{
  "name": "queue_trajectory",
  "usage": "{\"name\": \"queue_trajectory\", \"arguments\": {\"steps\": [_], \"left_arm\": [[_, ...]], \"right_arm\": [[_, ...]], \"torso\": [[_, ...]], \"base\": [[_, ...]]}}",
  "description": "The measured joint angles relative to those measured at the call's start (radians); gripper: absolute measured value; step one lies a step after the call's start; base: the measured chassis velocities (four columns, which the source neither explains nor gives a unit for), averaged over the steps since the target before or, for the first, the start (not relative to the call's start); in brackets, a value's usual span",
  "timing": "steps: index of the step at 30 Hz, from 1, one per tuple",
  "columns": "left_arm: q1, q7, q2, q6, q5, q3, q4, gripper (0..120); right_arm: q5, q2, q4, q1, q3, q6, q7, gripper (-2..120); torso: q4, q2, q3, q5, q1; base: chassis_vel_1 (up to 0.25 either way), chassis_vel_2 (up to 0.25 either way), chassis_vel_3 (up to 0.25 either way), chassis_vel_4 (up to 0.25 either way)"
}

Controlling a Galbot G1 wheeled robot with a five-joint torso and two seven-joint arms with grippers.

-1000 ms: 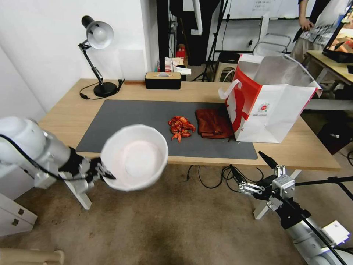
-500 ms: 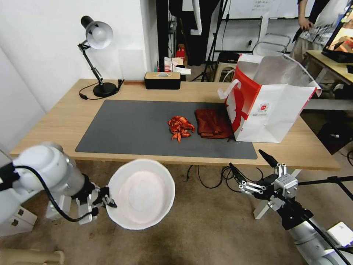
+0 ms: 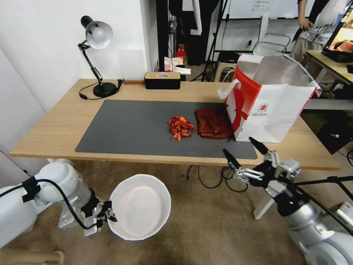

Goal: Sweep shrimp from table into container with towel, then put container into takeout bag.

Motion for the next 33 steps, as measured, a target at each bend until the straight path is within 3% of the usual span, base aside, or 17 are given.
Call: {"name": "queue_trajectory", "arguments": {"steps": [5, 17, 23, 25, 29, 31, 33], "left_arm": [[-0.007, -0.001, -0.005, 0.004, 0.001, 0.000, 0.005, 0], [-0.026, -0.015, -0.016, 0.007, 0.001, 0.019, 0.025, 0], [-0.047, -0.016, -0.022, 0.011, 0.001, 0.037, 0.029, 0], [-0.055, -0.016, -0.027, 0.014, 0.001, 0.051, 0.032, 0], [-0.066, -0.017, -0.029, 0.018, 0.001, 0.066, 0.038, 0], [-0.097, -0.021, -0.035, 0.026, -0.004, 0.090, 0.047, 0], [-0.110, -0.021, -0.038, 0.028, -0.005, 0.099, 0.050, 0]], "right_arm": [[0.012, -0.068, -0.078, 0.050, -0.061, 0.013, 0.049, 100], [0.100, -0.295, -0.229, 0.384, -0.342, -0.006, 0.271, 100], [0.158, -0.331, -0.262, 0.511, -0.462, -0.071, 0.407, 100], [0.206, -0.346, -0.275, 0.612, -0.531, -0.129, 0.509, 100], [0.236, -0.354, -0.288, 0.692, -0.583, -0.166, 0.587, 100], [0.271, -0.361, -0.315, 0.791, -0.656, -0.209, 0.699, 100], [0.303, -0.362, -0.327, 0.825, -0.680, -0.227, 0.750, 100]], "torso": [[-0.0002, 0.000, 0.000, -0.0001, 0.000], [0.0001, 0.000, 0.000, -0.0003, 0.000], [0.0000, 0.000, 0.000, -0.0004, 0.000], [-0.0002, 0.000, 0.000, -0.0004, 0.000], [0.0002, 0.000, 0.000, -0.0004, 0.000], [0.0001, 0.000, 0.000, -0.0006, 0.000], [0.0000, 0.000, 0.000, -0.0003, 0.000]], "base": [[0.000, 0.000, 0.000, 0.000], [0.000, 0.000, 0.000, 0.000], [0.000, 0.000, 0.000, 0.000], [0.000, 0.000, 0.000, 0.000], [0.000, 0.000, 0.000, 0.000], [0.000, 0.000, 0.000, 0.000], [0.000, 0.000, 0.000, 0.000]]}}
